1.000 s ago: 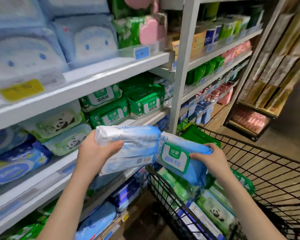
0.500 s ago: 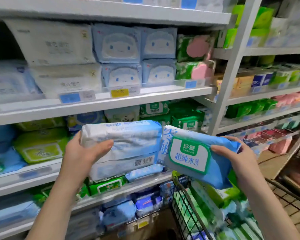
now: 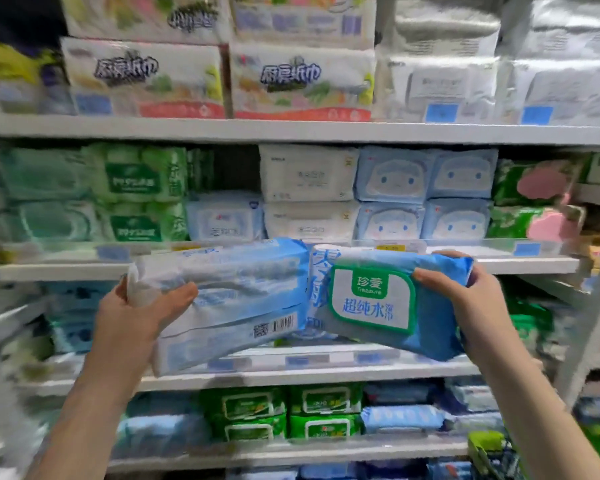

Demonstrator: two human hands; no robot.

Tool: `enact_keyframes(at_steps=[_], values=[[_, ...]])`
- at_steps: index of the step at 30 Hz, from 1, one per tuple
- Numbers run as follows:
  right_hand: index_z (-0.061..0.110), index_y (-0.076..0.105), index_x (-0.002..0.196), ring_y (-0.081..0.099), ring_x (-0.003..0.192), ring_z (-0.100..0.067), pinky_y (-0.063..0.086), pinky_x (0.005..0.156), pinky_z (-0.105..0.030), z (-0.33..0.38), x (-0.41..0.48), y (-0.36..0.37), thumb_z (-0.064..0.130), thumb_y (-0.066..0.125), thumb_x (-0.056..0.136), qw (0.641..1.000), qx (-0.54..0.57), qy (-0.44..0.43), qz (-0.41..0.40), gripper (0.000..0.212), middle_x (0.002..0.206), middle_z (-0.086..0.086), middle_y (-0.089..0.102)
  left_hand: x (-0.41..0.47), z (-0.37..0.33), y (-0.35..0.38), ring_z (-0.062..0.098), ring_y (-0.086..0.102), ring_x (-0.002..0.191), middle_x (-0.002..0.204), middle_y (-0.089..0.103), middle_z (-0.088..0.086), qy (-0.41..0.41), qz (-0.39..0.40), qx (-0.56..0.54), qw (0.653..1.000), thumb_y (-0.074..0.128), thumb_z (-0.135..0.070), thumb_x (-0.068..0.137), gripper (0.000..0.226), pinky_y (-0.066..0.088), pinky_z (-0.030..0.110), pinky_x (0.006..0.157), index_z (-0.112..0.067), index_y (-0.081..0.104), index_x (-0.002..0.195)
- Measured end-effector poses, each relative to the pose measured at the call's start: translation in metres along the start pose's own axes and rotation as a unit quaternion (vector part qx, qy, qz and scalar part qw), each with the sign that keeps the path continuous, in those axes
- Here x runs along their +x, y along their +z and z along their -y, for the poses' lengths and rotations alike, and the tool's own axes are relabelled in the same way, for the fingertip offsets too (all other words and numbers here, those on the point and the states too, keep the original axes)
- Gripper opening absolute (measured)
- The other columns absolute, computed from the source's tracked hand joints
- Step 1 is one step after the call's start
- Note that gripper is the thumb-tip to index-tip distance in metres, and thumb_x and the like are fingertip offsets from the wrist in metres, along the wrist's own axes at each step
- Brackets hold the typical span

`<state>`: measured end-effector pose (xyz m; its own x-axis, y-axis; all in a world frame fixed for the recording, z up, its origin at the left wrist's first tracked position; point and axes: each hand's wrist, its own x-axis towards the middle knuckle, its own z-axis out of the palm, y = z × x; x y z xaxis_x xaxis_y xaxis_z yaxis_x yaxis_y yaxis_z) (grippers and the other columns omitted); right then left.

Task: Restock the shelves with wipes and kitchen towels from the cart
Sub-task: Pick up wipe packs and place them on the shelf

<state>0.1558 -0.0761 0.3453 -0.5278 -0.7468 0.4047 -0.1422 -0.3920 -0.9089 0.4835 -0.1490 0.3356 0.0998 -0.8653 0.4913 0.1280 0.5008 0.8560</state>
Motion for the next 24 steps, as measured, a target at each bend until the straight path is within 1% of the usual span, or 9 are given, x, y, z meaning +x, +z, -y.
enact_keyframes(at_steps=[1, 3, 5, 7, 9, 11, 15, 19, 24], values=[[0.018, 0.062, 0.092, 0.066, 0.063, -0.007, 0.051, 0.053, -0.022, 0.002, 0.003, 0.018, 0.008, 0.077, 0.073, 1.0, 0.003, -0.009, 0.011, 0.026, 0.076, 0.004, 0.071, 0.004, -0.008, -0.01, -0.005, 0.049, 0.037, 0.038, 0.05, -0.018, 0.016, 0.0, 0.009, 1.0, 0.086, -0.048, 0.051, 0.044, 0.039, 0.005, 0.044, -0.016, 0.055, 0.049], [0.022, 0.061, 0.093, 0.066, 0.064, -0.005, 0.051, 0.053, -0.02, 0.003, 0.009, 0.052, 0.016, 0.082, 0.065, 0.999, 0.004, -0.022, 0.024, 0.036, 0.077, 0.006, 0.07, 0.017, -0.015, -0.037, -0.003, 0.047, 0.033, 0.035, 0.048, -0.015, 0.023, -0.012, 0.034, 0.999, 0.085, -0.048, 0.036, 0.045, 0.037, 0.006, 0.04, -0.015, 0.055, 0.045], [0.021, 0.06, 0.095, 0.066, 0.063, -0.002, 0.05, 0.051, -0.017, 0.004, 0.015, 0.084, 0.017, 0.083, 0.066, 0.999, 0.009, -0.033, 0.031, 0.037, 0.078, 0.006, 0.069, 0.036, -0.012, -0.068, 0.003, 0.061, 0.046, 0.046, 0.06, -0.008, 0.022, -0.018, 0.049, 0.998, 0.084, -0.041, 0.052, 0.041, 0.047, 0.011, 0.049, -0.008, 0.062, 0.065], [0.016, 0.06, 0.101, 0.067, 0.067, -0.004, 0.05, 0.053, -0.018, 0.004, 0.022, 0.113, 0.024, 0.083, 0.064, 0.998, 0.009, -0.049, 0.044, 0.045, 0.084, 0.001, 0.07, 0.053, -0.007, -0.096, 0.02, 0.071, 0.071, 0.069, 0.072, -0.001, 0.028, -0.024, 0.051, 0.998, 0.086, -0.057, 0.039, 0.073, 0.058, 0.03, 0.065, -0.005, 0.068, 0.087], [0.017, 0.06, 0.097, 0.065, 0.066, -0.002, 0.051, 0.054, -0.017, 0.007, 0.03, 0.14, 0.022, 0.083, 0.065, 0.996, 0.01, -0.069, 0.05, 0.04, 0.084, 0.0, 0.068, 0.065, -0.006, -0.118, 0.03, 0.07, 0.082, 0.081, 0.075, 0.002, 0.022, -0.039, 0.056, 0.997, 0.087, -0.063, 0.024, 0.089, 0.057, 0.043, 0.076, -0.011, 0.071, 0.094], [0.021, 0.058, 0.09, 0.061, 0.062, 0.004, 0.05, 0.055, -0.014, 0.01, 0.039, 0.162, 0.007, 0.078, 0.075, 0.994, 0.02, -0.093, 0.05, 0.029, 0.082, 0.003, 0.065, 0.073, -0.004, -0.135, 0.027, 0.071, 0.078, 0.083, 0.075, 0.003, 0.014, -0.044, 0.061, 0.997, 0.087, -0.063, 0.022, 0.086, 0.059, 0.042, 0.071, -0.014, 0.072, 0.091], [0.024, 0.054, 0.098, 0.061, 0.068, 0.004, 0.05, 0.057, -0.015, 0.016, 0.06, 0.199, 0.005, 0.074, 0.078, 0.987, 0.003, -0.141, 0.072, 0.034, 0.089, 0.006, 0.063, 0.082, -0.003, -0.16, 0.014, 0.07, 0.062, 0.074, 0.074, -0.003, 0.027, -0.051, 0.077, 0.995, 0.083, -0.055, 0.025, 0.065, 0.056, 0.028, 0.054, -0.02, 0.072, 0.079], [0.032, 0.051, 0.098, 0.06, 0.077, 0.0, 0.05, 0.061, -0.014, 0.018, 0.083, 0.225, 0.003, 0.074, 0.079, 0.981, 0.004, -0.168, 0.098, 0.041, 0.095, 0.008, 0.06, 0.09, -0.001, -0.179, 0.03, 0.071, 0.083, 0.087, 0.075, 0.002, 0.024, -0.089, 0.084, 0.992, 0.082, -0.05, 0.035, 0.066, 0.053, 0.049, 0.083, -0.019, 0.072, 0.093], [0.035, 0.051, 0.1, 0.058, 0.092, -0.019, 0.054, 0.074, -0.031, 0.006, 0.113, 0.246, 0.0, 0.072, 0.079, 0.972, -0.015, -0.186, 0.139, 0.046, 0.102, 0.005, 0.057, 0.098, 0.003, -0.194, 0.034, 0.069, 0.093, 0.106, 0.072, 0.01, 0.003, -0.086, 0.081, 0.993, 0.088, -0.064, 0.03, 0.1, 0.052, 0.058, 0.082, -0.015, 0.066, 0.114]])
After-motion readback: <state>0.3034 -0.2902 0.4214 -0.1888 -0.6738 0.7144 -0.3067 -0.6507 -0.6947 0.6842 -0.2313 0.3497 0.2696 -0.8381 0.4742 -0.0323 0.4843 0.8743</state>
